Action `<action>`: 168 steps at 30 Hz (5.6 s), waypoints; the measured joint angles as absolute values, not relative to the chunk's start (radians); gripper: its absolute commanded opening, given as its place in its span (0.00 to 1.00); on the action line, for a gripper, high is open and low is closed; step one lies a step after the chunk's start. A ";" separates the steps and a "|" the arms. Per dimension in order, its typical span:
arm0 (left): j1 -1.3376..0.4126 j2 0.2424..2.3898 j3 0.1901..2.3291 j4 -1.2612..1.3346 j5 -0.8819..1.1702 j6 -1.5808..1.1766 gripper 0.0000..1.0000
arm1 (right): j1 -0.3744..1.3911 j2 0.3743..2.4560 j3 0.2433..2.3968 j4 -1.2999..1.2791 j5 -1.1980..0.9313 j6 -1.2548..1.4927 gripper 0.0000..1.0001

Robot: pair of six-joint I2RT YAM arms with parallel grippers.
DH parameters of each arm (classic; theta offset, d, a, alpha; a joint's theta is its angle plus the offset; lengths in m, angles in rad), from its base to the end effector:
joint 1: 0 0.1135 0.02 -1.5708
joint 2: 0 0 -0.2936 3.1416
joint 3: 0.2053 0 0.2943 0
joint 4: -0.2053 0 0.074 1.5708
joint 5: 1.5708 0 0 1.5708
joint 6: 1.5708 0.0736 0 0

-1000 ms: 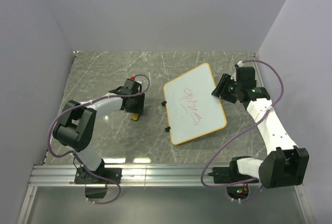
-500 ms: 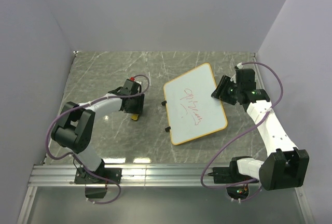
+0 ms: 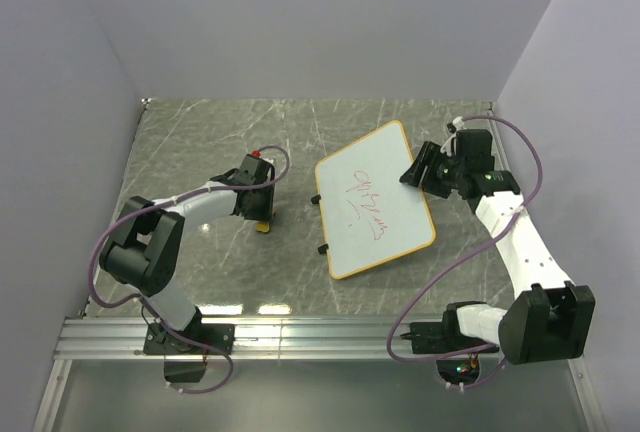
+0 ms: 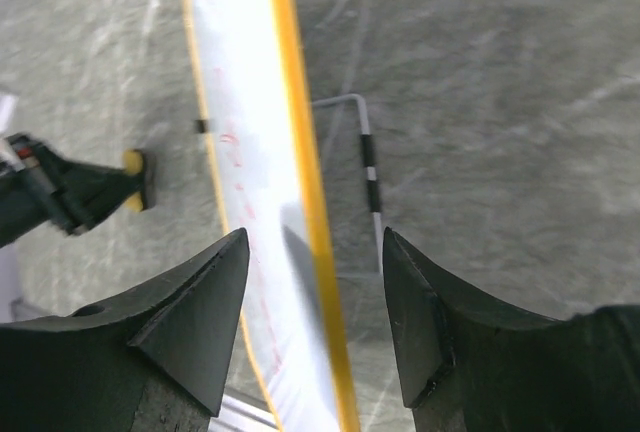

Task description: Erase the whiteboard

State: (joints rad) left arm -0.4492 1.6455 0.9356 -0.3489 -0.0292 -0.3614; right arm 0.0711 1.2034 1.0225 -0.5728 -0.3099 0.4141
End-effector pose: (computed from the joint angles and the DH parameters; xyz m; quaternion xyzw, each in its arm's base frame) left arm 0.3359 -0.1595 0.1354 0.0388 0.9665 -0.0869 0.2382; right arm 0.3114 0.0447 0.2961 0.0943 0.9039 0.2318 0.3470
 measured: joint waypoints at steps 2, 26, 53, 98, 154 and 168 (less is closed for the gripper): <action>-0.450 1.646 0.936 -0.348 -0.031 -0.361 0.00 | 0.071 1.216 1.028 -0.554 -0.348 0.415 0.64; -0.599 1.654 1.381 -0.502 0.092 -0.398 0.00 | 0.024 1.203 0.901 -0.309 -0.506 0.529 0.00; -0.789 1.897 1.499 -0.312 0.414 -0.506 0.00 | 0.012 1.176 0.848 -0.254 -0.509 0.579 0.00; -0.728 2.044 1.754 -0.462 0.297 -0.503 0.00 | 0.009 1.198 0.865 -0.260 -0.525 0.581 0.00; -0.608 2.160 1.811 -0.522 0.231 -0.535 0.00 | 0.010 1.130 0.791 -0.213 -0.503 0.632 0.00; -0.770 2.166 1.998 -0.505 0.298 -0.536 0.00 | 0.010 1.111 0.778 -0.223 -0.483 0.637 0.00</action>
State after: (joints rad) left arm -0.7700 2.1662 1.9980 -0.5045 0.2981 -0.5358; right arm 0.0105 1.1110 0.7780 -0.2234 -0.4831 0.6369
